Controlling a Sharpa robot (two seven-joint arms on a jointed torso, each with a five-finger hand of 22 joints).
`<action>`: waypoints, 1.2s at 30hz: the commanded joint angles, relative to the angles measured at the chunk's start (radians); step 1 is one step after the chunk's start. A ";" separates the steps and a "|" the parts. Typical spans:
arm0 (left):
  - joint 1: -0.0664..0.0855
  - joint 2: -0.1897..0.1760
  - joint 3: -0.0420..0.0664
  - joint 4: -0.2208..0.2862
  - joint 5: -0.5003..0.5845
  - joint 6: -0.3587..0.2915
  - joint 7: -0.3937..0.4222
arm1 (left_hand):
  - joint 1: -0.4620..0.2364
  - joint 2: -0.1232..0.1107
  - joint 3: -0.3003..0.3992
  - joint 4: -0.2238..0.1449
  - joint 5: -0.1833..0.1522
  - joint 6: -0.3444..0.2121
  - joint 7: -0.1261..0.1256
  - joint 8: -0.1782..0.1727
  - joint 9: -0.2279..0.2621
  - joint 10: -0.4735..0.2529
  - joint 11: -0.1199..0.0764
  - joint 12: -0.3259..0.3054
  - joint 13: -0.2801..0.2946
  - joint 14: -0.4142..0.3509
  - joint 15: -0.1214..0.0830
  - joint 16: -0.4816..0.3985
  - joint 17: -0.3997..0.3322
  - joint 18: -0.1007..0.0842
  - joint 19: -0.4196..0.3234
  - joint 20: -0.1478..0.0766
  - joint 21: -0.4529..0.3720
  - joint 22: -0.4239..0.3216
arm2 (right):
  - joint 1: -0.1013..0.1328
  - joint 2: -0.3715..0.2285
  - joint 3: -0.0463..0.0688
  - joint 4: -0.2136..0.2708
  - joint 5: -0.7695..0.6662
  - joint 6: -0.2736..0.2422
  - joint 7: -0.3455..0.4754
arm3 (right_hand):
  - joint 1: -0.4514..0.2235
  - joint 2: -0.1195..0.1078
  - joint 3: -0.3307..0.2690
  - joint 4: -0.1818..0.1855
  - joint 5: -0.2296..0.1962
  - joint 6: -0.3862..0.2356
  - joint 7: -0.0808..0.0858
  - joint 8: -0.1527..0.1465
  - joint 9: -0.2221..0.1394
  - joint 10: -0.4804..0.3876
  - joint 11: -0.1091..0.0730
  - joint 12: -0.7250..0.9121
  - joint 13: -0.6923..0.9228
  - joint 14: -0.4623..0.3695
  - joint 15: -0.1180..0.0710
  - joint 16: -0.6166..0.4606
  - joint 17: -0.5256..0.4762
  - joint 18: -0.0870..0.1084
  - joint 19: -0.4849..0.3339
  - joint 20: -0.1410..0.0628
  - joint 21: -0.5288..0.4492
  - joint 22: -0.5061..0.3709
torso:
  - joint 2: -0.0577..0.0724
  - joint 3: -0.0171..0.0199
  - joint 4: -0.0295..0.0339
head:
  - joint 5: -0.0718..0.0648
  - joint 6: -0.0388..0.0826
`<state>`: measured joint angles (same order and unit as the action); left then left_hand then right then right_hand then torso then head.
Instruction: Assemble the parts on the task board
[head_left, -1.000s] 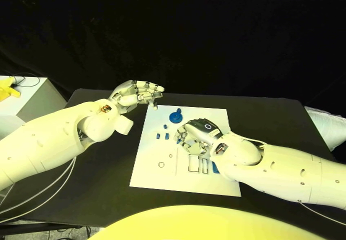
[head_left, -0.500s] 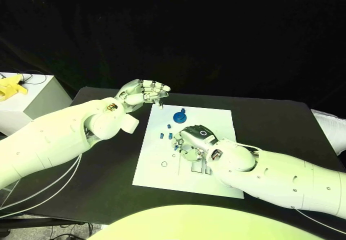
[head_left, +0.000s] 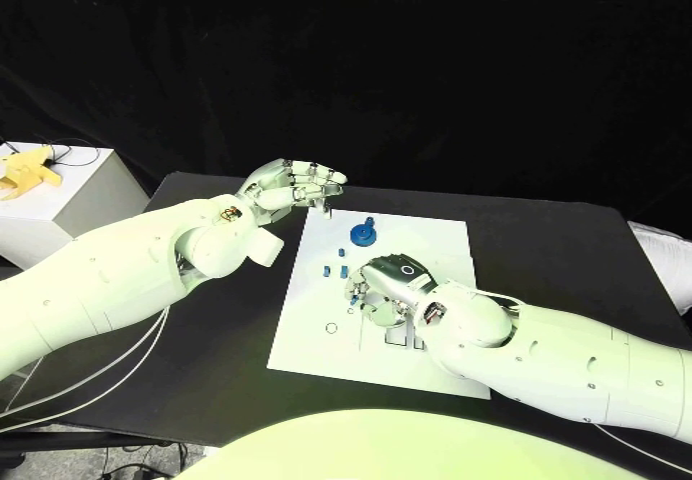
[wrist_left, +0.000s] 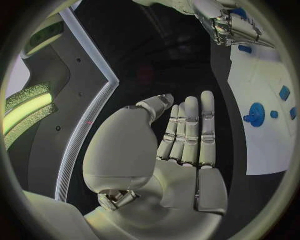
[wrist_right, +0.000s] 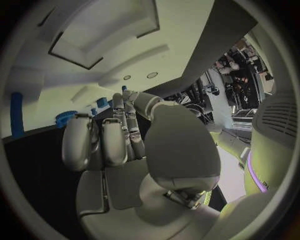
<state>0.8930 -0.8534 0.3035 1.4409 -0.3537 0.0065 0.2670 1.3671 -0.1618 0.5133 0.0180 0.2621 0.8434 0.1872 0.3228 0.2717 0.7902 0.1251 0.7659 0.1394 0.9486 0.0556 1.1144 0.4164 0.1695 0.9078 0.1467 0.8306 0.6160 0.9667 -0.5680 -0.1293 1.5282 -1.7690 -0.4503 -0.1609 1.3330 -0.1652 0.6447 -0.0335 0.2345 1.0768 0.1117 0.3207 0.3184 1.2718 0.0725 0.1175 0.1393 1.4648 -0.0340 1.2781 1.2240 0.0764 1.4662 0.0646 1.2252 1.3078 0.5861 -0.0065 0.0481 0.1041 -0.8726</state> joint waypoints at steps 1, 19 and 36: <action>-0.002 0.002 0.001 0.001 0.008 0.001 0.003 | 0.006 0.003 -0.008 0.000 -0.001 0.003 0.005 0.004 -0.001 -0.001 0.004 -0.006 -0.002 -0.001 0.002 -0.006 -0.001 0.015 0.008 0.001 -0.004 -0.001 | -0.002 0.003 -0.001 0.000 -0.015 0.026 0.009 | 0.001 0.006 0.008 0.001 0.003 0.002 0.004 0.003 0.001 0.038 -0.030 -0.002 0.001 0.047 -0.006 0.003 -0.001 -0.012 0.039 -0.009 -0.002 0.077 | 0.000 -0.0004 0.0013 | 0.001 0.000; -0.002 0.002 0.001 -0.002 0.008 0.004 0.000 | 0.006 0.004 -0.010 0.001 -0.001 0.004 0.005 0.005 -0.001 -0.001 0.005 -0.008 -0.003 -0.001 0.002 -0.008 -0.002 0.015 0.009 0.002 -0.006 -0.003 | -0.018 0.013 -0.003 -0.009 -0.017 0.036 0.010 | 0.000 0.006 0.009 0.000 0.003 0.001 0.005 0.003 0.002 0.038 -0.030 -0.003 0.002 0.046 -0.006 0.003 -0.001 -0.012 0.039 -0.008 -0.002 0.078 | 0.001 -0.0002 0.0007 | 0.007 0.000; -0.002 0.002 0.001 -0.004 0.008 0.007 -0.003 | 0.006 0.004 -0.010 0.001 -0.001 0.004 0.005 0.005 -0.001 -0.001 0.005 -0.008 -0.003 -0.001 0.002 -0.008 -0.002 0.015 0.009 0.002 -0.006 -0.003 | -0.023 0.020 -0.004 -0.019 -0.037 0.049 -0.006 | 0.000 0.006 0.009 0.000 0.003 0.001 0.005 0.003 0.002 0.038 -0.030 -0.003 0.002 0.046 -0.006 0.003 -0.001 -0.012 0.039 -0.008 -0.002 0.078 | 0.001 0.0003 0.0014 | 0.004 0.000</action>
<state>0.8922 -0.8531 0.3035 1.4350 -0.3529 0.0070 0.2612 1.3671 -0.1618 0.5091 0.0222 0.2621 0.8434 0.1871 0.3228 0.2719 0.7902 0.1250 0.7616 0.1373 0.9486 0.0556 1.1104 0.4155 0.1694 0.9115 0.1503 0.8307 0.6142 0.9466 -0.5506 -0.1324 1.5102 -1.7842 -0.4235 -0.1649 1.3318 -0.1666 0.6501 -0.0333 0.2335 1.0757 0.1107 0.3165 0.3197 1.2753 0.0691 0.1132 0.1403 1.4665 -0.0324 1.2781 1.2240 0.0764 1.4662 0.0646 1.2252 1.3073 0.5866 -0.0060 0.0487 0.1088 -0.8726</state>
